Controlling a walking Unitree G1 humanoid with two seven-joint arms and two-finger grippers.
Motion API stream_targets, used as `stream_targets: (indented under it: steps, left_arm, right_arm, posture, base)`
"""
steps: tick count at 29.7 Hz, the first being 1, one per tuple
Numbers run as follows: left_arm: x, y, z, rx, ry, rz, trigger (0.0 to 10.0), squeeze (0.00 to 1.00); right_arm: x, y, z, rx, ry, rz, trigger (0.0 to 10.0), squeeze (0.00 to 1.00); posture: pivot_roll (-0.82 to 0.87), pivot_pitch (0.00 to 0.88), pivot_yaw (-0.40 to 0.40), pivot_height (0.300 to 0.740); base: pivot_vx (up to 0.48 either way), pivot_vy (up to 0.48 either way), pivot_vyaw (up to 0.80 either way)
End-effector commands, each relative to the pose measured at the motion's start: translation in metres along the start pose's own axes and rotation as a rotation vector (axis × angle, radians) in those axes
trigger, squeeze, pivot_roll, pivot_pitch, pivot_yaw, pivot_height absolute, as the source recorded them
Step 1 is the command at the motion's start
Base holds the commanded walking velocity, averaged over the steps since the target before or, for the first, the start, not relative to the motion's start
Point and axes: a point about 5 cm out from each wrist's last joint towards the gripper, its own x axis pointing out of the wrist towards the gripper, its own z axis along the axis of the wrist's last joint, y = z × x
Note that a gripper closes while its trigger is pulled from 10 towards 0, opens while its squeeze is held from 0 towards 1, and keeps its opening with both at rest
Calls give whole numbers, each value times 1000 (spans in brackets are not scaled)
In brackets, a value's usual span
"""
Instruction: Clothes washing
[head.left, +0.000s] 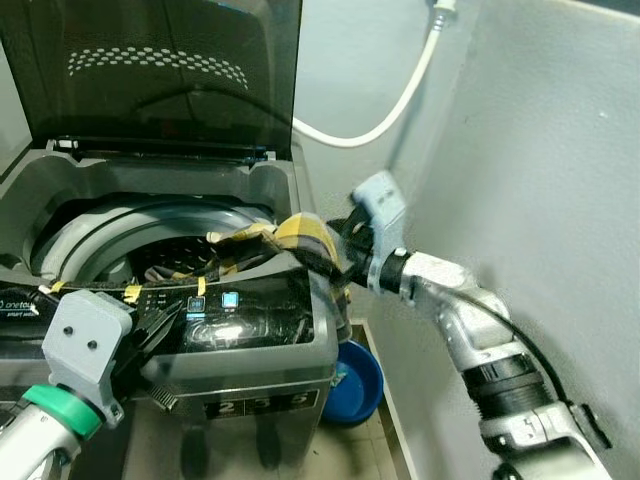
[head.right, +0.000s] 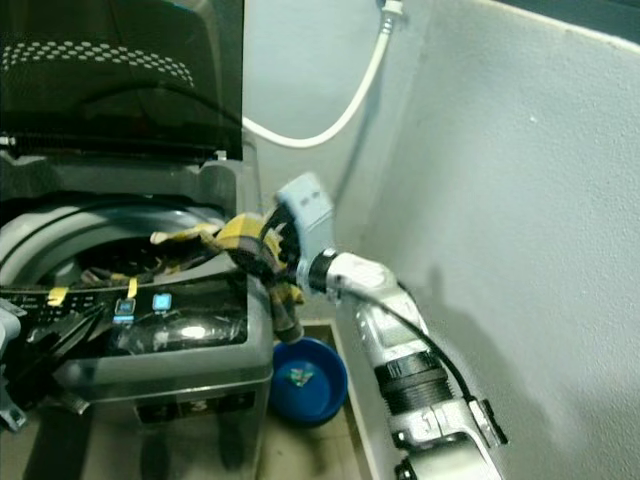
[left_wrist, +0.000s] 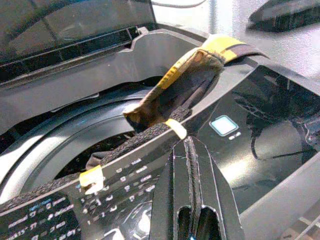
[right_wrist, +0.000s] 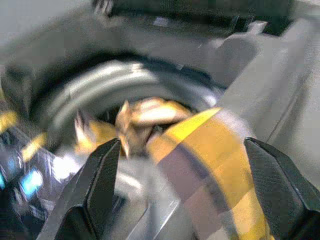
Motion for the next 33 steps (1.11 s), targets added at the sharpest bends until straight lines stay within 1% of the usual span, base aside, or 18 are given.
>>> stream_targets:
  steps: [1, 3, 5, 8, 11, 12, 14, 16, 17, 19, 21, 26, 28, 29, 30, 31, 32, 33]
  left_arm:
    - [-2, -2, 3, 8, -10, -2, 10000, 0]
    - [-2, -2, 3, 8, -10, -2, 10000, 0]
    - [0, -3, 2, 6, -13, -3, 10000, 0]
    - [0, -3, 2, 5, -15, -4, 10000, 0]
    - [1, -3, 3, 6, -16, -5, 10000, 0]
    - [1, -3, 3, 6, -18, -6, 10000, 0]
    - [1, -3, 3, 6, -18, -6, 10000, 0]
    - [1, -3, 4, 7, -21, -6, 10000, 0]
    - [1, -3, 4, 7, -21, -6, 10000, 0]
    - [1, -3, 4, 7, -22, -5, 10000, 0]
    - [0, -2, 4, 8, -21, -5, 10000, 0]
    - [0, -2, 5, 9, -21, -6, 10000, 0]
    - [-1, -2, 5, 11, -21, -7, 10000, 0]
    - [-1, -2, 5, 11, -21, -7, 10000, 0]
    - [-1, -2, 5, 12, -21, -8, 10000, 0]
    - [-1, -2, 5, 12, -21, -8, 10000, 0]
    - [-1, -2, 5, 12, -21, -9, 10000, 0]
    - [-1, -2, 5, 13, -21, -10, 10000, 0]
  right_arm:
    - [-4, -16, -11, 114, 34, -115, 10000, 1000]
    - [-4, -20, -14, 119, 45, -148, 10000, 1000]
    - [-2, -21, -40, 261, 46, -253, 10000, 1000]
    - [0, -18, -53, 327, 48, -296, 10000, 1000]
    - [4, -14, -57, 398, 26, -329, 10000, 1000]
    - [8, -13, -58, 490, -1, -347, 10000, 1000]
    - [8, -13, -58, 490, -1, -347, 10000, 1000]
    - [16, -9, -57, 729, -56, -351, 10000, 1000]
    - [16, -9, -57, 729, -56, -351, 10000, 1000]
    - [21, -6, -54, 868, -87, -330, 10000, 1000]
    - [25, -3, -50, 941, -109, -321, 10000, 1000]
    - [30, 4, -43, 977, -114, -280, 10000, 1000]
    - [37, 20, -34, 971, -72, -180, 10000, 1000]
    - [37, 20, -34, 971, -72, -180, 10000, 1000]
    - [42, 37, -24, 954, -40, -72, 10000, 1000]
    - [42, 37, -24, 954, -40, -72, 10000, 1000]
    - [44, 48, -18, 941, -17, 3, 10000, 1000]
    - [46, 76, 5, 934, -14, 195, 10000, 1000]
  posture:
    - [75, 71, -79, 740]
    - [75, 71, -79, 740]
    - [75, 71, -75, 740]
    - [75, 71, -75, 740]
    - [77, 70, -74, 740]
    - [79, 68, -75, 740]
    - [79, 68, -75, 740]
    - [87, 64, -78, 740]
    - [87, 64, -78, 740]
    - [90, 63, -79, 740]
    - [91, 61, -80, 740]
    - [92, 60, -80, 740]
    - [93, 60, -80, 740]
    - [93, 60, -80, 740]
    - [93, 57, -80, 740]
    - [93, 57, -80, 740]
    - [93, 57, -80, 740]
    - [92, 56, -80, 740]
  base:
    - [0, 0, 0]
    - [0, 0, 0]
    - [0, 0, 0]
    - [0, 0, 0]
    - [0, 0, 0]
    - [0, 0, 0]
    - [0, 0, 0]
    - [0, 0, 0]
    - [0, 0, 0]
    - [0, 0, 0]
    - [0, 0, 0]
    - [0, 0, 0]
    - [0, 0, 0]
    - [0, 0, 0]
    - [0, 0, 0]
    - [0, 0, 0]
    - [0, 0, 0]
    - [0, 0, 0]
